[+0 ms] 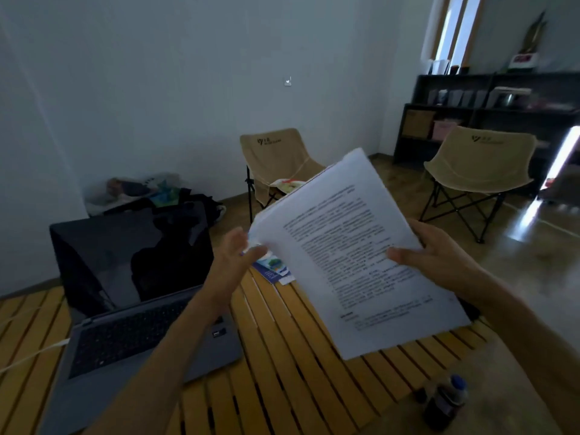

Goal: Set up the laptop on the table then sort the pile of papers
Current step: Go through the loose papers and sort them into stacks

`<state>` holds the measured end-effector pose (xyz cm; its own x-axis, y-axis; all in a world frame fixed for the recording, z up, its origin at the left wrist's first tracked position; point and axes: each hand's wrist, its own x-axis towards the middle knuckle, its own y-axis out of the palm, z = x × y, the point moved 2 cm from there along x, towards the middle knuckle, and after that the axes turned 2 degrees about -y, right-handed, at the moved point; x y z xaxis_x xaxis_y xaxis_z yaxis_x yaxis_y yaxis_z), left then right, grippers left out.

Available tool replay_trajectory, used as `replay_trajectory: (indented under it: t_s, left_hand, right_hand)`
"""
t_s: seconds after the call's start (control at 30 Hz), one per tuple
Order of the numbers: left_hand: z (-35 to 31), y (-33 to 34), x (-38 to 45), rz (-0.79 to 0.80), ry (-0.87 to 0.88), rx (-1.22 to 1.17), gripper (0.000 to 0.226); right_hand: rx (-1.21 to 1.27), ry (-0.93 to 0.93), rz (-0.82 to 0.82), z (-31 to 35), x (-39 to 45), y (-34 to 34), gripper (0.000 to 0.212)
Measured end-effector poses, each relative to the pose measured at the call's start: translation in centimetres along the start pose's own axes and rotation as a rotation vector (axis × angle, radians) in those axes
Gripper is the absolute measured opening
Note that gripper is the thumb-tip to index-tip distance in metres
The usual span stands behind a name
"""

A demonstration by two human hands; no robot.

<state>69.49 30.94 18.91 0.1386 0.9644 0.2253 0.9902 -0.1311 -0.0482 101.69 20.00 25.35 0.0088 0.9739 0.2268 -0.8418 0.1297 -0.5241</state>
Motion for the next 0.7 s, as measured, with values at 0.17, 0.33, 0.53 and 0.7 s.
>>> replay_trajectory:
  t_s: [0.17, 0.33, 0.53, 0.7]
  left_hand:
    - [-3.2, 6.1, -0.6, 0.139, -0.039, -0.209, 0.032]
    - [-3.4, 9.6, -2.2, -0.051, -0.011, -0.167, 0.037]
    - [-1.9, 10.0, -3.2, -0.025, 0.028, -0.188, 0.039]
    - [-1.6, 11.0, -2.6, 0.024, -0.027, -0.166, 0.042]
  right_hand:
    - [0.306, 0.034, -0.054, -4.0, -3.0, 1.5, 0.033]
    - [0.341, 0.078, -0.055, -8.0, -4.2, 4.0, 0.032]
    - [0.415, 0.071, -0.109, -10.3, -4.4, 5.4, 0.031]
    - [0.501, 0.087, -0.133, -11.7, -4.2, 6.3, 0.039]
